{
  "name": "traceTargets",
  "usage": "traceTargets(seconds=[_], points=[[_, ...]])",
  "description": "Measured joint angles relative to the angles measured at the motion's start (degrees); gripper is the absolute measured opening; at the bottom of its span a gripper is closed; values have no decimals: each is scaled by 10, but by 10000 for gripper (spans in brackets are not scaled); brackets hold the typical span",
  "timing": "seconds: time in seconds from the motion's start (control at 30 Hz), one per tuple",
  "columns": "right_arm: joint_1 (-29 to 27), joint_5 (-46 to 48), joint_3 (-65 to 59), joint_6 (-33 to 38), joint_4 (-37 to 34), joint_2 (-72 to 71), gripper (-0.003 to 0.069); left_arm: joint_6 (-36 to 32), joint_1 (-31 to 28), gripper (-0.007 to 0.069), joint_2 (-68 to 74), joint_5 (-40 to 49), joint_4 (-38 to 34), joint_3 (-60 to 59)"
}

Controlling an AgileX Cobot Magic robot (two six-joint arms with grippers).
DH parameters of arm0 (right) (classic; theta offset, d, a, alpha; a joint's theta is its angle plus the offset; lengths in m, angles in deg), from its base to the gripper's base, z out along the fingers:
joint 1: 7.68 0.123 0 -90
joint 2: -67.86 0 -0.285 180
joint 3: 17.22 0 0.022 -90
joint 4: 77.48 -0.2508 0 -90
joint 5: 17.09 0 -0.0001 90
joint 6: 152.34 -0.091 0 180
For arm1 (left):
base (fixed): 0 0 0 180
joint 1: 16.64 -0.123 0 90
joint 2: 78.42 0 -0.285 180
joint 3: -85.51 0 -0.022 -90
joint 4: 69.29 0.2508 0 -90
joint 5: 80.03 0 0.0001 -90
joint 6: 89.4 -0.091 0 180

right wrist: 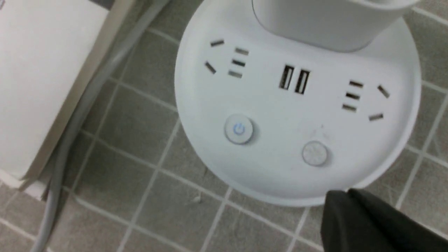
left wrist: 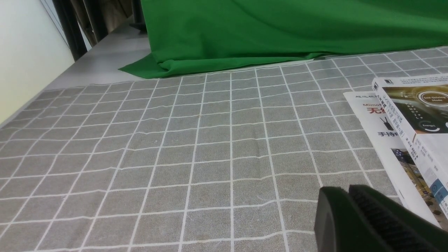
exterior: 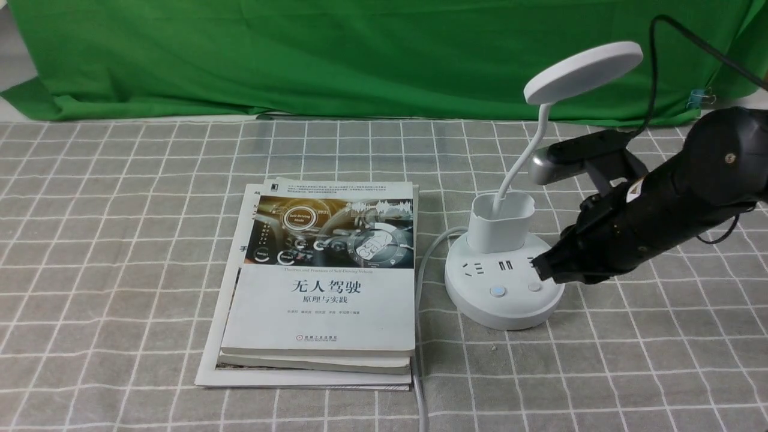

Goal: Turn on the desk lamp on the grey coffee tablecloth with your hand.
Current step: 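Press the button on the base of the white desk lamp with the right gripper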

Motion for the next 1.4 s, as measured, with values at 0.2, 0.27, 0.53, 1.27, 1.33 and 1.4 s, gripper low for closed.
traceTargets(seconds=[0.2, 0.27, 0.53, 1.27, 1.33, 1.4], points=[[12, -31, 4, 0, -1, 32, 31, 0, 0, 19, 0, 0, 0, 0], [10, -39, 4, 0, 0, 37, 31, 0, 0, 19, 0, 0, 0, 0], [4, -49, 4, 0, -1, 39, 31, 0, 0, 19, 0, 0, 0, 0], [2, -66, 8, 0, -3, 49, 34, 0, 0, 19, 0, 0, 0, 0], [2, -62, 8, 0, -3, 25, 34, 0, 0, 19, 0, 0, 0, 0], [2, -44, 8, 0, -3, 7, 34, 0, 0, 19, 0, 0, 0, 0]])
